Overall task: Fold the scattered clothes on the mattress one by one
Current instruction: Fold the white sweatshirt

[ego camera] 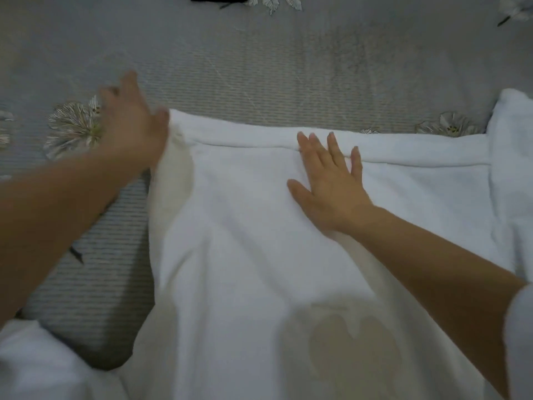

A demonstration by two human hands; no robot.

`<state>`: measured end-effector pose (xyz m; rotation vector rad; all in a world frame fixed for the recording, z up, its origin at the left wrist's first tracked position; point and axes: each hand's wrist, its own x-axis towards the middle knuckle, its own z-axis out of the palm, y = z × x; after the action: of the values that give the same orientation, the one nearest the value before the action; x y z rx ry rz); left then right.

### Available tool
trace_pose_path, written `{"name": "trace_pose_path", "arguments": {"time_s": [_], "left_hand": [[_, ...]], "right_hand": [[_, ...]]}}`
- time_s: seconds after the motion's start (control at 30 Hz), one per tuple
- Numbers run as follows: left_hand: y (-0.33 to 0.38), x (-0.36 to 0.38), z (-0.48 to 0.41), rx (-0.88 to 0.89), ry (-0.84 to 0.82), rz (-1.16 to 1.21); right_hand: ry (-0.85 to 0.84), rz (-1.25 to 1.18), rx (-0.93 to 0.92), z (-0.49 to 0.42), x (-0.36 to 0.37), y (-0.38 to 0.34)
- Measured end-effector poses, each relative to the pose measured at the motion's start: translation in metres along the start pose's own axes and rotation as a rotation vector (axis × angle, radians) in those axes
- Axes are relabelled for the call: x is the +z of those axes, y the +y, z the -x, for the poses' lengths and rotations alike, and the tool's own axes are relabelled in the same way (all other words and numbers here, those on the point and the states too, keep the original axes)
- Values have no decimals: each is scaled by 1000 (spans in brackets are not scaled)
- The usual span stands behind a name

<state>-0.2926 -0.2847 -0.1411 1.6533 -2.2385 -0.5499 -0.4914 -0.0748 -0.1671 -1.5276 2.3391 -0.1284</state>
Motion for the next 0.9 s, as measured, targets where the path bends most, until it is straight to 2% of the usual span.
{"name": "trace_pose_path", "arguments": {"time_s": [0.03,0.1,0.17,0.23,0.33,0.5,0.6,0.67,0.73,0.8,0.87,0.9], "left_hand": [[6,7,25,100,-17,-60],[14,20,85,358,-159,-178],[-2,34,128,474,-331,-357],[-22,35,139,437,-410,-468],[-32,34,119,313,-422,-482],[22,38,125,127,-423,-455],[27,54,193,217,-419,-321],[18,61,227,267,-370,-274],[13,66,232,263,-320,-261],[15,67,229,248,-302,-298],[24,69,228,216,-333,-372],[32,69,229,179,-346,-406]], "right_hand": [[58,46,-13,7,4,-2],[134,67,-46,28,13,-2],[49,111,-72,53,24,4],[-73,141,-35,68,31,16],[-94,150,-2,61,31,26],[-116,102,78,55,28,8],[9,46,75,93,31,0],[16,63,78,133,34,12],[10,74,159,170,29,44],[106,70,284,191,13,88],[222,4,506,204,-7,143],[210,-33,622,211,-17,170]]}}
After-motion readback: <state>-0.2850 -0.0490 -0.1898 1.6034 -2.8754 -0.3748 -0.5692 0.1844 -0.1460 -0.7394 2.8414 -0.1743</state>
